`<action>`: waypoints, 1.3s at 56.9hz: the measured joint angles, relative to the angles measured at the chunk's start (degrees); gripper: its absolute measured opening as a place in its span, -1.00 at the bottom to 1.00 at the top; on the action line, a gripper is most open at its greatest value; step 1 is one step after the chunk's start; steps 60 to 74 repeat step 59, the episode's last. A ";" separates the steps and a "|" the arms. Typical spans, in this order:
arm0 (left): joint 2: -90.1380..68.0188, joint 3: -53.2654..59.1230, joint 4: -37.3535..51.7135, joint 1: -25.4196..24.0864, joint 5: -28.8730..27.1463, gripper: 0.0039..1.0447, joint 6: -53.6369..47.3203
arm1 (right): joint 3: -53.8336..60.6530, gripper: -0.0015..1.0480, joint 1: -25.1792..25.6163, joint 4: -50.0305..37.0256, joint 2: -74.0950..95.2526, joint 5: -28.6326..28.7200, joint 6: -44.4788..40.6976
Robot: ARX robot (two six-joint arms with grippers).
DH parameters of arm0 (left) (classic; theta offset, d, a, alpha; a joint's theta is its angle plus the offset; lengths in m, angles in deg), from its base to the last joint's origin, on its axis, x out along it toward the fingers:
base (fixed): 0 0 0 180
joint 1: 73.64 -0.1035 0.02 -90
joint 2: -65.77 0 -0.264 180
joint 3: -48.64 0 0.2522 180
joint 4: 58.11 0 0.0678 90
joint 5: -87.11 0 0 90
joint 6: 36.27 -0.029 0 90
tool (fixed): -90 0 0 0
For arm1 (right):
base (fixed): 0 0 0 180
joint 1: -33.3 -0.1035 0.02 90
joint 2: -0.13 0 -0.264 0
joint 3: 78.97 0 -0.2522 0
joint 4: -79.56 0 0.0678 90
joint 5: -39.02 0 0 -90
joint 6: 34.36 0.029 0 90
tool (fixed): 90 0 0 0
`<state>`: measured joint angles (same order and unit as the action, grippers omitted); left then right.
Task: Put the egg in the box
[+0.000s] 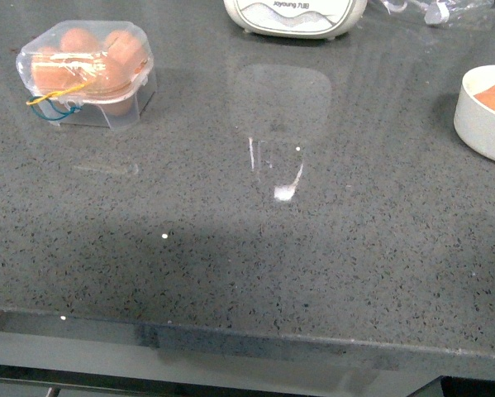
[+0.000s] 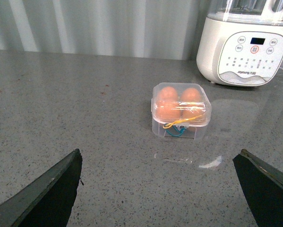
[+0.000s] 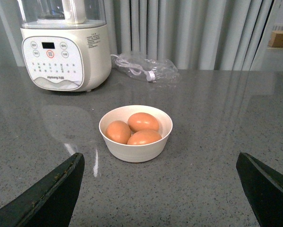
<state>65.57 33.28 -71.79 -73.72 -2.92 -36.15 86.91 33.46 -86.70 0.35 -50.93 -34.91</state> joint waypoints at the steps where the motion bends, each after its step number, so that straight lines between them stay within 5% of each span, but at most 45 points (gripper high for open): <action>1: 0.00 0.00 0.00 0.00 0.00 0.87 0.00 | 0.00 0.86 0.00 0.00 0.00 0.00 0.00; 74: 0.00 0.00 0.00 0.00 0.00 0.87 0.00 | 0.00 0.86 0.00 0.02 0.00 0.00 0.00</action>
